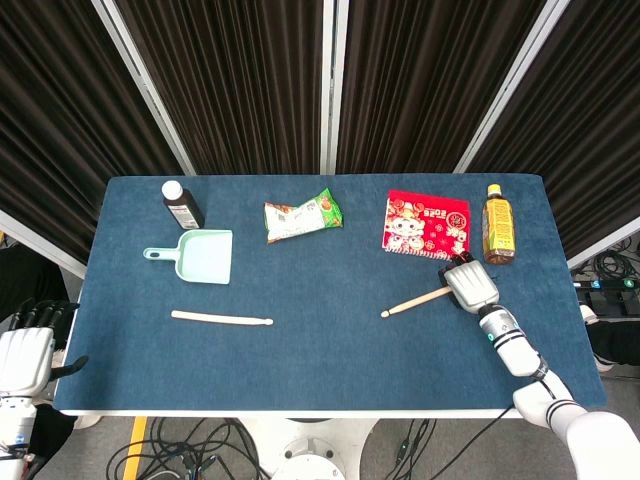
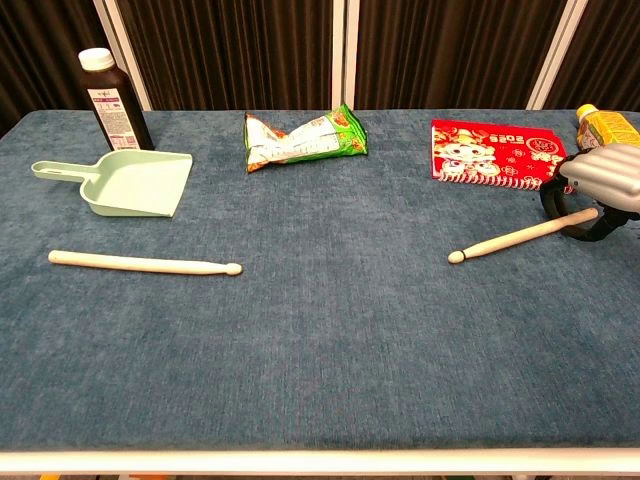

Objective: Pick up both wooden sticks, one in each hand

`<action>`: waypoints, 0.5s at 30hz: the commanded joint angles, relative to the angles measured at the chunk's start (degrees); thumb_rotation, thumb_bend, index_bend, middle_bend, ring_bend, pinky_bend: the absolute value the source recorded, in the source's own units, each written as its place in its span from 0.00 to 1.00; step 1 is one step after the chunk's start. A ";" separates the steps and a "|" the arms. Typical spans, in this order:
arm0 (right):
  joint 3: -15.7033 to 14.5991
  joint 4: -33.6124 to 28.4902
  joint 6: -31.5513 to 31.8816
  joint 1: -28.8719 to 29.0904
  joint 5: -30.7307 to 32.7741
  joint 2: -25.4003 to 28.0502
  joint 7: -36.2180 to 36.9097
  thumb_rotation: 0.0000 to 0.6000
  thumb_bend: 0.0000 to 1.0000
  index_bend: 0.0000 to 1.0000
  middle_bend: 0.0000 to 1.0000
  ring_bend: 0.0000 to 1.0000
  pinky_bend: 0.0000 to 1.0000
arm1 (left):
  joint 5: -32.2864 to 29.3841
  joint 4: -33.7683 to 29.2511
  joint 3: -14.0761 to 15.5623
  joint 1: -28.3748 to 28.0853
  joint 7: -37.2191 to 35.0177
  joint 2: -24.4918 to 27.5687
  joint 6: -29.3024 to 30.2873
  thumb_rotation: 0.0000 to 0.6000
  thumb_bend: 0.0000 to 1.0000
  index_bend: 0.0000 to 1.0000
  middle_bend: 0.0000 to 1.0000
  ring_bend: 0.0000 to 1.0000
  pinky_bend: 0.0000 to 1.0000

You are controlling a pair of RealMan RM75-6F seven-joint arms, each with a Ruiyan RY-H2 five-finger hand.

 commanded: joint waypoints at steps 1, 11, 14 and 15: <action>0.00 0.01 0.06 0.06 0.09 0.06 -0.06 1.00 0.36 0.56 0.49 0.24 0.21 | 0.12 0.15 0.03 -0.11 -0.09 -0.02 -0.15 1.00 0.00 0.23 0.22 0.15 0.12; 1.06 -14.23 7.75 -2.67 0.63 10.66 2.42 1.00 0.54 0.61 0.53 0.29 0.22 | 2.27 1.34 -1.34 -5.55 -2.90 0.50 -6.31 1.00 0.00 0.24 0.22 0.15 0.20; 2.47 -25.09 9.76 -4.53 2.70 18.28 1.92 1.00 0.57 0.61 0.53 0.29 0.22 | 2.94 2.14 -2.18 -8.96 -4.04 0.02 -10.23 1.00 0.00 0.27 0.25 0.22 0.36; 3.01 -29.62 10.28 -5.24 3.63 21.54 1.43 1.00 0.57 0.61 0.53 0.30 0.22 | 2.96 2.46 -2.48 -10.47 -4.31 -0.36 -12.19 1.00 0.00 0.28 0.26 0.25 0.43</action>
